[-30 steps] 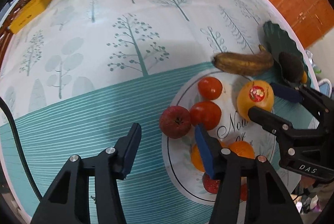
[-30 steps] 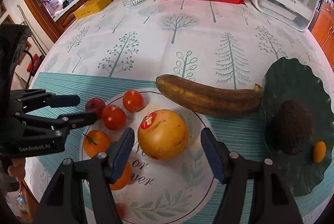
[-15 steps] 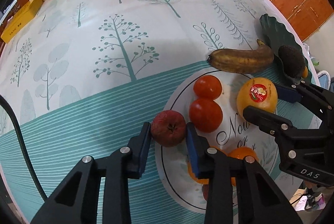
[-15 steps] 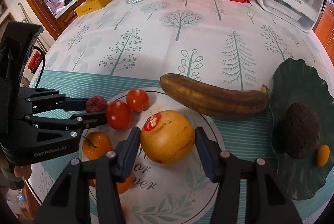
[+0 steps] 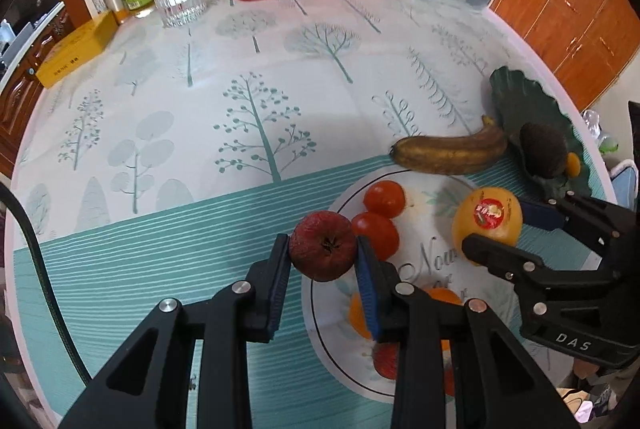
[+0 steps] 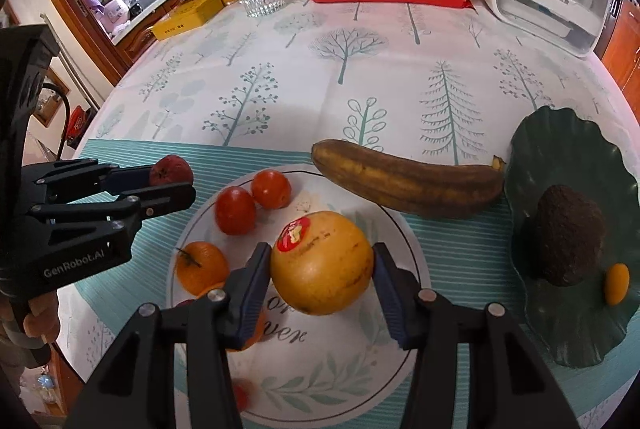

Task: Organize fruits
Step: 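Carry the apple and grapefruit over the green plate with both tools, then lower and release the apple with the left tool while the right tool releases the grapefruit, then withdraw both tools from the green plate back toward the fruit plate, then move both open tools over the white plate toward the orange and red lychee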

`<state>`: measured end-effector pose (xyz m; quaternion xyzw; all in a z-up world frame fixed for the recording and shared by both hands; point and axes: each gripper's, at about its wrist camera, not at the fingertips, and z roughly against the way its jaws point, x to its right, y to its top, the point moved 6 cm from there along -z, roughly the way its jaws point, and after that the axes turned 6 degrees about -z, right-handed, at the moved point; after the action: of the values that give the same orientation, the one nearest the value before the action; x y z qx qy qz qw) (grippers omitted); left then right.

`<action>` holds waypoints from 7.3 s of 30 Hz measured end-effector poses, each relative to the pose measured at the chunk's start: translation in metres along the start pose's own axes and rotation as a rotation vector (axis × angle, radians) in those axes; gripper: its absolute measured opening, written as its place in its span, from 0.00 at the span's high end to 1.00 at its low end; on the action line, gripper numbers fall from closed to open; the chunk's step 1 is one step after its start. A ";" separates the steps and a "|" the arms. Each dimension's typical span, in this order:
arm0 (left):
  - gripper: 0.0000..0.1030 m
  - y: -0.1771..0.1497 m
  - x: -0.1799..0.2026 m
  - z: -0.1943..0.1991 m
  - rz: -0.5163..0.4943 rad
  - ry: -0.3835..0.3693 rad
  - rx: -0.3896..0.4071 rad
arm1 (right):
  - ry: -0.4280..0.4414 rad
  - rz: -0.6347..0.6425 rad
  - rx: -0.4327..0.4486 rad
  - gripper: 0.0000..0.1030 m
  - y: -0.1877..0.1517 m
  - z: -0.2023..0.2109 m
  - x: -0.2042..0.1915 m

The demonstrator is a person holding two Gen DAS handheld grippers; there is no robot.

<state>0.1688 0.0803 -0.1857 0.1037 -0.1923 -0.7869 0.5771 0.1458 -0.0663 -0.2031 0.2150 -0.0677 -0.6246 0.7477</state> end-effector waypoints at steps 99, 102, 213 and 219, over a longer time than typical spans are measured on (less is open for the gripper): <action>0.21 0.152 0.266 -0.146 0.027 0.102 -0.202 | -0.121 -0.021 0.011 0.46 0.037 0.037 0.292; 0.21 0.150 0.267 -0.145 0.026 0.091 -0.213 | -0.107 -0.037 0.012 0.44 0.034 0.038 0.295; 0.42 -0.082 0.027 0.008 0.004 0.006 -0.087 | 0.122 0.007 -0.122 0.57 -0.048 -0.011 -0.030; 0.42 -0.076 0.038 0.002 0.003 -0.041 -0.083 | 0.092 -0.010 -0.107 0.57 -0.047 -0.005 -0.015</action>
<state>0.0903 0.0647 -0.2138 0.0633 -0.1715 -0.7953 0.5780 0.1017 -0.0571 -0.2244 0.2035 0.0014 -0.6205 0.7573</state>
